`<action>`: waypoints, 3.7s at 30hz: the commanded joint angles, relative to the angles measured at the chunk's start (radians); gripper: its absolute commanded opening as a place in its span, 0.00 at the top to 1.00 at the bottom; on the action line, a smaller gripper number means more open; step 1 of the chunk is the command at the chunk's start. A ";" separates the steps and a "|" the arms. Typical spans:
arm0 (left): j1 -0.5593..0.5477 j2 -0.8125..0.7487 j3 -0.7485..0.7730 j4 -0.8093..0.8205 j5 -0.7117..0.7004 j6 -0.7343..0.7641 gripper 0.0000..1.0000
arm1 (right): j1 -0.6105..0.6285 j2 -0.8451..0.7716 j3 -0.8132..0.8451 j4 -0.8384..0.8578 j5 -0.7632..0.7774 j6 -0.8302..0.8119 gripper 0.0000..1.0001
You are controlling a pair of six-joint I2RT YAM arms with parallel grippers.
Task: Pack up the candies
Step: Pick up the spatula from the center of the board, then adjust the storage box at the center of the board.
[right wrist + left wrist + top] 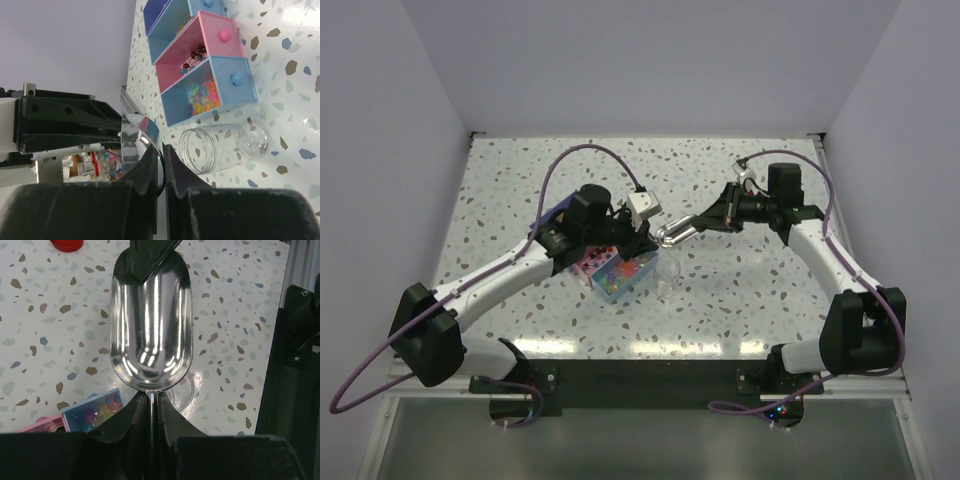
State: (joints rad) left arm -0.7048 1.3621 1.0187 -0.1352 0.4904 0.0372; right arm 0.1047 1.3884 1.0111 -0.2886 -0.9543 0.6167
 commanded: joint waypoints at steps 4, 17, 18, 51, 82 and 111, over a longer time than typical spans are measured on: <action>0.031 -0.078 -0.023 0.039 0.025 -0.008 1.00 | -0.010 0.008 0.014 0.040 0.031 -0.052 1.00; 0.039 -0.093 -0.016 -0.082 -0.203 0.020 1.00 | 0.041 0.032 0.156 -0.181 0.173 -0.208 0.52; 0.041 -0.095 -0.017 -0.092 -0.252 0.018 1.00 | 0.055 0.038 0.184 -0.190 0.208 -0.218 0.49; 0.125 -0.219 0.043 -0.559 -0.435 0.050 1.00 | 0.532 0.489 0.449 -0.271 0.848 -0.551 0.78; -0.056 0.040 0.308 -0.926 -0.530 -0.022 1.00 | 0.514 0.396 0.351 -0.216 0.858 -0.502 0.63; -0.056 0.150 0.314 -0.730 -0.512 0.107 1.00 | 0.469 0.298 0.192 -0.136 1.075 -0.322 1.00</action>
State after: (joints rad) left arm -0.7605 1.4986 1.2903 -0.9108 -0.0387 0.0906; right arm 0.5884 1.7393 1.2293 -0.4278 -0.0486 0.2195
